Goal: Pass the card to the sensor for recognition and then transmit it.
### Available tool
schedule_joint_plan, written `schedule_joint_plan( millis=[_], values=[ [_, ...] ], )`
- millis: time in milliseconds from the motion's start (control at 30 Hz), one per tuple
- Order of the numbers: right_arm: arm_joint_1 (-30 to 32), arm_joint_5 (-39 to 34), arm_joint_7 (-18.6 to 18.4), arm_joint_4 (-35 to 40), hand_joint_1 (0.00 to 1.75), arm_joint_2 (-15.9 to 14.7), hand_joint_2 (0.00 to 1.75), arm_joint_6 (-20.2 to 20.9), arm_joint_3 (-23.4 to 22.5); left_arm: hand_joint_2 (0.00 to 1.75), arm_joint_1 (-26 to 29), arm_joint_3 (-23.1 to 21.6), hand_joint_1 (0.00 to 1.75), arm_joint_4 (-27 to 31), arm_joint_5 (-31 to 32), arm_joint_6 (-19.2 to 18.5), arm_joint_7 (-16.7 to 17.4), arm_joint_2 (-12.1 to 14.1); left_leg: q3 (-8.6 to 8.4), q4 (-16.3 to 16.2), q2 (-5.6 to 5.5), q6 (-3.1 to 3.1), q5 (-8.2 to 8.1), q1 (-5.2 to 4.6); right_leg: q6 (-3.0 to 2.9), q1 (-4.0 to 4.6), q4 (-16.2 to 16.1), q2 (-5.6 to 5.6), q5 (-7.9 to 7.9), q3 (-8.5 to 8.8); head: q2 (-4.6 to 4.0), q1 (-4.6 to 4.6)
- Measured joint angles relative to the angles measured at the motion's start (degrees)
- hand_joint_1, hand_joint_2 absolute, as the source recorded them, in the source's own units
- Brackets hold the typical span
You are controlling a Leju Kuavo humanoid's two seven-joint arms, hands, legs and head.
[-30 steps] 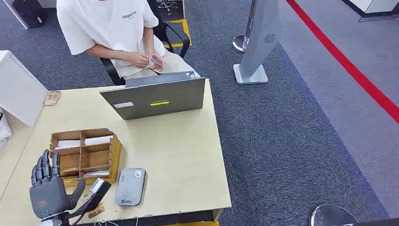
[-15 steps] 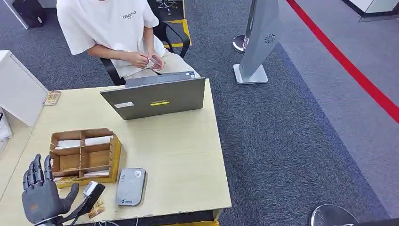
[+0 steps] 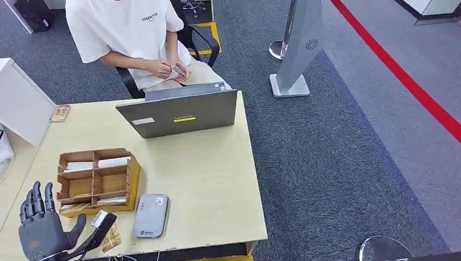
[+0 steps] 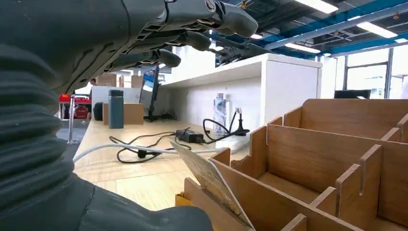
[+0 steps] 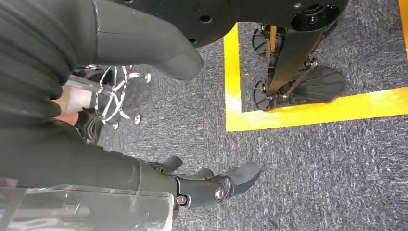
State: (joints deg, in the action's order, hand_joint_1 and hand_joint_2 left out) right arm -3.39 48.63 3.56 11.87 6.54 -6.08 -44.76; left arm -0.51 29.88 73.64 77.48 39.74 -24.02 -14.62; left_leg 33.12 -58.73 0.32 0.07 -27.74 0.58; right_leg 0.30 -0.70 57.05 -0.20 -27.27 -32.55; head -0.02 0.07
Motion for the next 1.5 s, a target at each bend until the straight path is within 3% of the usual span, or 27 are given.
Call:
schedule_joint_plan(
  millis=[900,1500],
  values=[
    [0.0,0.4,0.0,0.0,0.0,0.0,1.75,0.0,-0.5,1.75,-0.3,2.3,0.0,0.0,-0.2,0.0,-0.3,0.0,0.0,0.0,0.0,0.0,0.0,0.0,0.0,0.0,0.0,0.0,0.0,0.0,0.0,0.0],
    [0.0,1.3,-0.2,0.0,0.0,0.0,1.75,0.3,-1.3,1.75,-1.3,2.8,0.0,-0.1,1.7,0.0,1.9,0.2,-0.01,0.0,0.0,0.0,0.0,0.0,0.0,0.0,0.0,0.0,0.0,0.0,0.0,0.0]
  ],
)
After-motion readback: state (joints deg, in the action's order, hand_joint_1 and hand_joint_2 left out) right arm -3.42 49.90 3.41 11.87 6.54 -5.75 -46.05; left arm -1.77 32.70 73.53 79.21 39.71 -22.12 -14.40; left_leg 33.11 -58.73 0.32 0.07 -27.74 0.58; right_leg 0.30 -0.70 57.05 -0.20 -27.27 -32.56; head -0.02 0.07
